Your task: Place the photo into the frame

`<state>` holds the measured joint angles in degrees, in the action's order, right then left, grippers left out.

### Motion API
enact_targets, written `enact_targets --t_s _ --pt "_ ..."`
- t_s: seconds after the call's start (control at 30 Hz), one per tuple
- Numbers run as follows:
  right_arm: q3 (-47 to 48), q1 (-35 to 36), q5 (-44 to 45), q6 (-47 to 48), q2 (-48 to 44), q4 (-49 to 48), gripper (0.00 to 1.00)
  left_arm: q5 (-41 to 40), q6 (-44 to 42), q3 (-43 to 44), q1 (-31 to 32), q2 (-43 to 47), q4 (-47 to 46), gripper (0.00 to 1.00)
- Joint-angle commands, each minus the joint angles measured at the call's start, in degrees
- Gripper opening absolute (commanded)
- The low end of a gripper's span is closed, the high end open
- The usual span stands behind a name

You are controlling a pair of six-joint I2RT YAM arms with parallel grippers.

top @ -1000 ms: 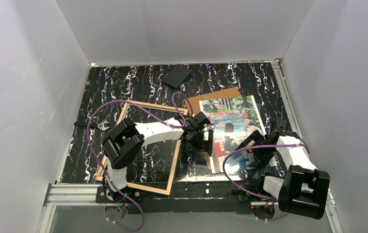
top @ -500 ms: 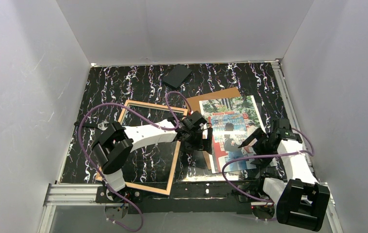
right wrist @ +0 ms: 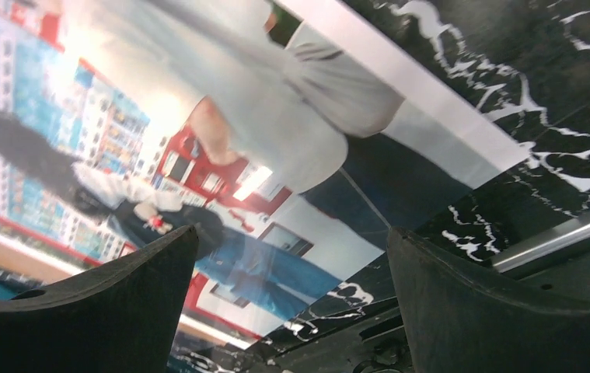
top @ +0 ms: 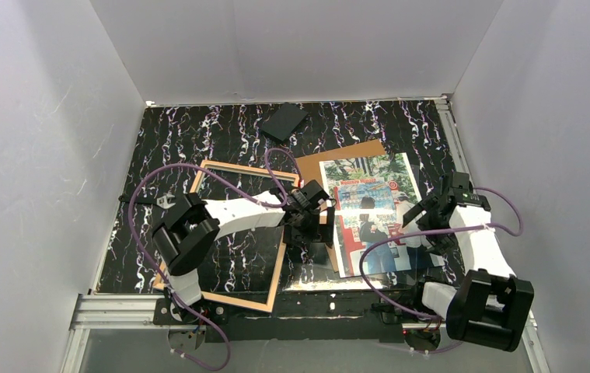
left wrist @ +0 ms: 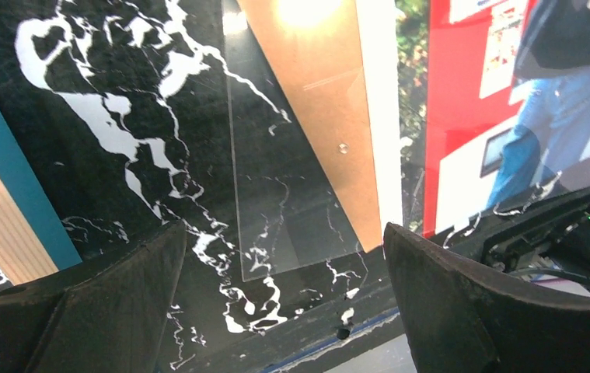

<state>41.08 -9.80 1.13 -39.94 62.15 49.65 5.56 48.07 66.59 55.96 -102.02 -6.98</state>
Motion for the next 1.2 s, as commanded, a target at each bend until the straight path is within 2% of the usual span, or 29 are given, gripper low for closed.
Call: enact_targets --t_s 0.0,0.2,0.47,0.8,1.17 --pt "3.24 -0.3 7.97 -1.23 3.96 1.83 1.0 0.21 -0.02 0.63 -1.47 -1.57 5.36 1.0" --pt "2.44 -0.78 8.04 -2.28 9.47 -0.43 1.0 2.95 0.55 -0.3 -3.24 -3.03 2.89 1.0" --pt "-1.12 -0.9 -2.39 -2.47 14.22 -5.52 1.0 5.87 1.78 -0.24 -5.14 -4.63 0.51 1.0" --pt "-4.17 -0.84 -13.92 0.12 15.32 -10.1 1.0 11.56 6.04 1.08 -5.11 -9.03 -6.56 1.0" --pt "-5.51 -0.89 -18.78 2.08 11.24 -9.98 1.0 11.76 5.78 -0.82 -4.99 -5.37 -7.02 1.0"
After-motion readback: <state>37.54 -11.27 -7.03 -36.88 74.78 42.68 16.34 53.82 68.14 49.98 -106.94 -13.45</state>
